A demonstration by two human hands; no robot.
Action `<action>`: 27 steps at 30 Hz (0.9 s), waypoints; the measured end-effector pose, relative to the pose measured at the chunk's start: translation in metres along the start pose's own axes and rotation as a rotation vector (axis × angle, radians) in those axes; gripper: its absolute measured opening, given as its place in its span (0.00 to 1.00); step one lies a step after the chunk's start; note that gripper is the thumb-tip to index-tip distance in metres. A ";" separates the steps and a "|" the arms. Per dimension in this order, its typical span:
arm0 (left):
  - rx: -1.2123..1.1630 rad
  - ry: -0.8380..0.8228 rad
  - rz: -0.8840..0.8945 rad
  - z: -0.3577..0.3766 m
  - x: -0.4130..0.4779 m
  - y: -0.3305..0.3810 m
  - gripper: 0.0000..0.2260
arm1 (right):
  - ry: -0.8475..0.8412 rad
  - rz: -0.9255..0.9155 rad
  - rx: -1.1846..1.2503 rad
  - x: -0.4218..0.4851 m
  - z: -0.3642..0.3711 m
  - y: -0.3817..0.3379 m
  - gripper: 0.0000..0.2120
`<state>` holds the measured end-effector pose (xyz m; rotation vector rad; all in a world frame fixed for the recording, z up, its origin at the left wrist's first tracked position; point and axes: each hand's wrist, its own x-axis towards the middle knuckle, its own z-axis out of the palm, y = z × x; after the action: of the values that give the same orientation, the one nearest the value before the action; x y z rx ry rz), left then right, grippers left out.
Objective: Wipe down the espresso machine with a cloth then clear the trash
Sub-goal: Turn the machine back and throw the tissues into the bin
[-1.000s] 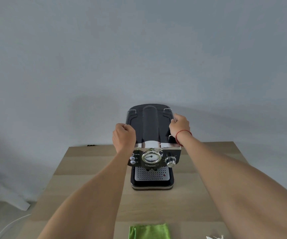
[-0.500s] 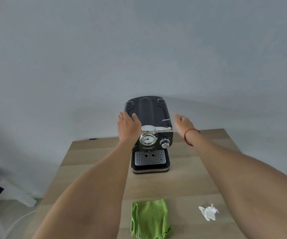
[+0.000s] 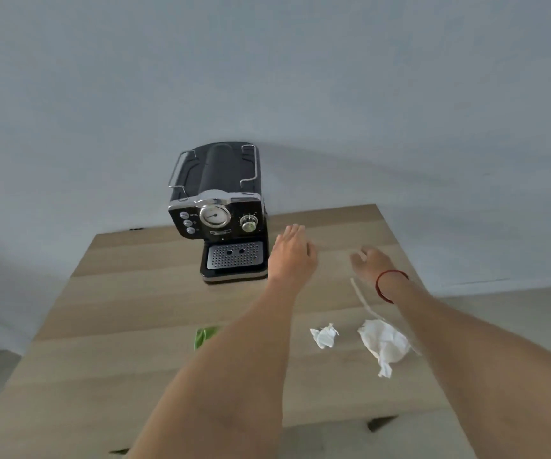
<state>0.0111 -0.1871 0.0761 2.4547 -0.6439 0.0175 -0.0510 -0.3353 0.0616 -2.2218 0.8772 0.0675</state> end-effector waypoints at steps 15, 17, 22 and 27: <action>0.086 -0.466 -0.375 0.149 -0.110 -0.029 0.12 | -0.203 0.192 -0.364 -0.035 0.088 0.139 0.16; 0.058 -0.438 -0.399 0.141 -0.110 -0.032 0.12 | -0.191 0.195 -0.308 -0.036 0.086 0.129 0.14; 0.033 -0.302 -0.444 0.093 -0.097 -0.040 0.12 | -0.147 0.071 -0.267 -0.035 0.078 0.082 0.13; 0.014 -0.122 -0.487 0.013 -0.092 -0.070 0.11 | -0.155 -0.151 -0.185 -0.044 0.101 -0.004 0.13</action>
<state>-0.0398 -0.1036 0.0128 2.5765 -0.0813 -0.3213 -0.0618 -0.2421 0.0037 -2.4105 0.6393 0.2558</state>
